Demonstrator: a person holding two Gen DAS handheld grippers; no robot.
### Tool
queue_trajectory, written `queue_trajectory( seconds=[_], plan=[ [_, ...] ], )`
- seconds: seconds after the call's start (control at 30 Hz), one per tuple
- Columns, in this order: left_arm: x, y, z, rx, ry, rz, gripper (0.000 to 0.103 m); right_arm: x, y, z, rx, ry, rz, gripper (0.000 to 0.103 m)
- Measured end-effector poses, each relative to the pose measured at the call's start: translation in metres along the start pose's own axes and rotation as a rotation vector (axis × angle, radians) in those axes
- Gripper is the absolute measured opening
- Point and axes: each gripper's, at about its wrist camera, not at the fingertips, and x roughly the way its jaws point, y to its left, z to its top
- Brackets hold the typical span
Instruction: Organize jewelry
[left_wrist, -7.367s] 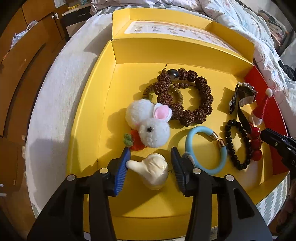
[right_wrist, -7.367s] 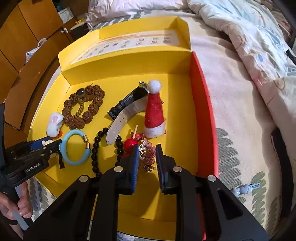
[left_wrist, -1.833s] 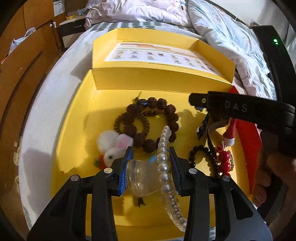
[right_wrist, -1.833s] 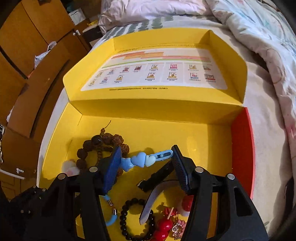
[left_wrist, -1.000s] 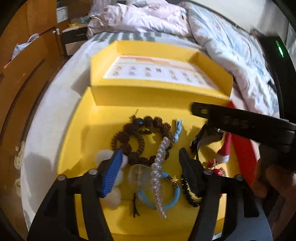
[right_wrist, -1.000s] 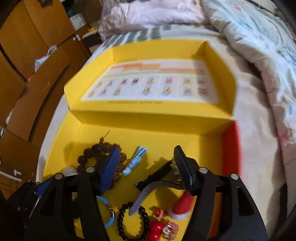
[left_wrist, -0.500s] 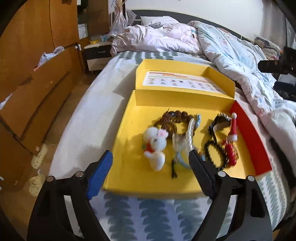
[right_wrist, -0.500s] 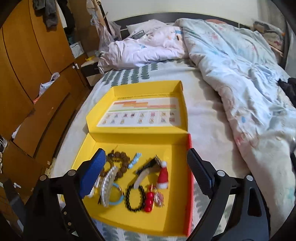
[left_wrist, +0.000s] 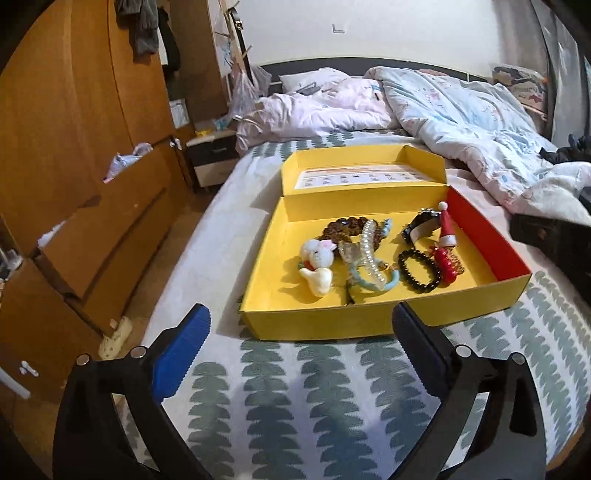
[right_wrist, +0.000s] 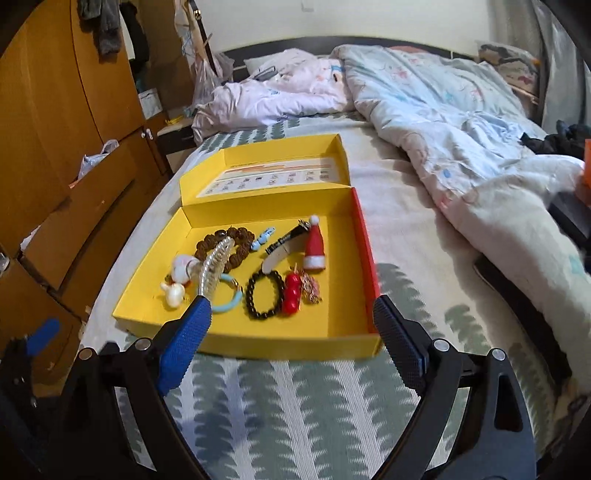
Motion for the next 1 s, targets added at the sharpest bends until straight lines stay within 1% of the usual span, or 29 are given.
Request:
queue_trajectory(
  seconds=[0.07,0.13,0.2,0.23,0.3,0.37,0.47,0.57,0.73,1.0],
  plan=[
    [0.000,0.002,-0.005,-0.015,0.012,-0.008,0.098,-0.002,-0.001,-0.011,0.001,0.002,-0.011,0.090],
    [0.001,0.004,-0.009,-0.043,0.028,-0.040,0.098,-0.003,0.001,-0.017,-0.014,-0.006,-0.015,0.090],
    [0.001,0.003,-0.012,-0.051,0.030,-0.041,0.098,-0.002,0.002,-0.023,-0.033,-0.017,-0.050,0.090],
    [0.000,0.002,-0.013,-0.047,0.028,-0.046,0.098,-0.002,0.005,-0.024,-0.045,-0.018,-0.057,0.090],
    [-0.001,-0.002,-0.015,-0.030,0.029,-0.058,0.098,0.003,0.011,-0.028,-0.086,-0.004,-0.038,0.090],
    [-0.003,-0.005,-0.019,-0.015,0.023,-0.077,0.098,0.004,0.013,-0.032,-0.098,-0.007,-0.036,0.090],
    [-0.007,-0.009,-0.020,0.007,0.007,-0.061,0.098,0.002,0.014,-0.036,-0.118,-0.033,-0.031,0.090],
    [-0.007,-0.012,-0.023,0.018,0.014,-0.074,0.098,0.002,0.011,-0.037,-0.118,-0.060,-0.048,0.090],
    [0.000,-0.019,-0.028,0.035,0.048,-0.083,0.098,0.011,0.005,-0.039,-0.089,-0.040,-0.026,0.090],
    [0.008,-0.018,-0.032,0.034,0.081,-0.082,0.098,0.018,0.008,-0.042,-0.103,-0.033,-0.012,0.090]
  ],
)
